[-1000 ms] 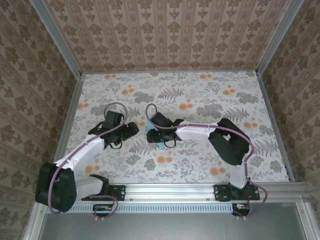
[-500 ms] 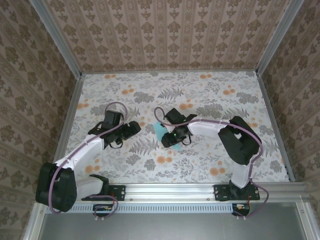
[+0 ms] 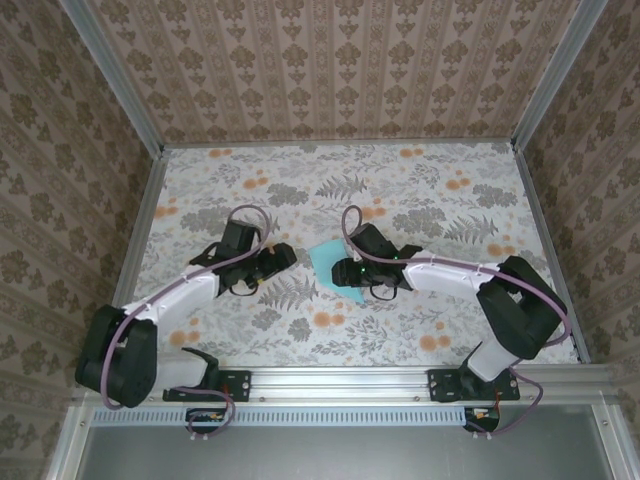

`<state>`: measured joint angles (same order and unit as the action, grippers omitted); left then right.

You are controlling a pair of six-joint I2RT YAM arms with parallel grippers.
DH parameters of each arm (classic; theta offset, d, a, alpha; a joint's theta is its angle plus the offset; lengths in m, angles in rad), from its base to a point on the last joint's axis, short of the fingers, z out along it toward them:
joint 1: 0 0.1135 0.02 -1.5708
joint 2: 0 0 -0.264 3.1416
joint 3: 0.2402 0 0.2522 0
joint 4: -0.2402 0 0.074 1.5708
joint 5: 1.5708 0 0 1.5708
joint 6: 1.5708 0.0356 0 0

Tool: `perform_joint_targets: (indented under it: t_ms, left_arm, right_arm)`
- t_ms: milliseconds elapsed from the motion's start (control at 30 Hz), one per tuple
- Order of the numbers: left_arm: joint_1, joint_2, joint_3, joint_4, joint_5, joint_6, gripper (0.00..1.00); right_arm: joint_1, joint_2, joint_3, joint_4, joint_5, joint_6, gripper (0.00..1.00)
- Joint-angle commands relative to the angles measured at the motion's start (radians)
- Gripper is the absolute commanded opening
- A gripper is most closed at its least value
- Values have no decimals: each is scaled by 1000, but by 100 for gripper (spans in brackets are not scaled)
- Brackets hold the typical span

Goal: Fold a paper plane with a square sheet of paper (pick it up from the middle)
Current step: Fold the wing for the fifth time at the center of the table.

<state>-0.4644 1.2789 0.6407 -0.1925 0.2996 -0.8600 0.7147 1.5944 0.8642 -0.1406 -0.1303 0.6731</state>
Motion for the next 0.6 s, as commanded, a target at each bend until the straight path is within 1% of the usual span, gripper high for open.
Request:
perform_joint_targets:
  t_ms: [0, 167, 333, 467, 567]
  left_arm:
    - [-42, 30, 4, 79, 29, -52, 87]
    - [-88, 86, 8, 144, 45, -92, 86]
    - [-114, 145, 8, 215, 90, -130, 80]
    - [-133, 187, 8, 272, 120, -160, 75]
    - [-145, 216, 15, 293, 129, -178, 73]
  right_arm:
    - [6, 41, -6, 73, 54, 136, 46]
    - [0, 87, -19, 90, 61, 165, 43]
    - [-20, 113, -55, 129, 36, 174, 42]
    - [-51, 111, -115, 202, -27, 191, 41]
    - [-90, 104, -172, 300, -122, 206, 41]
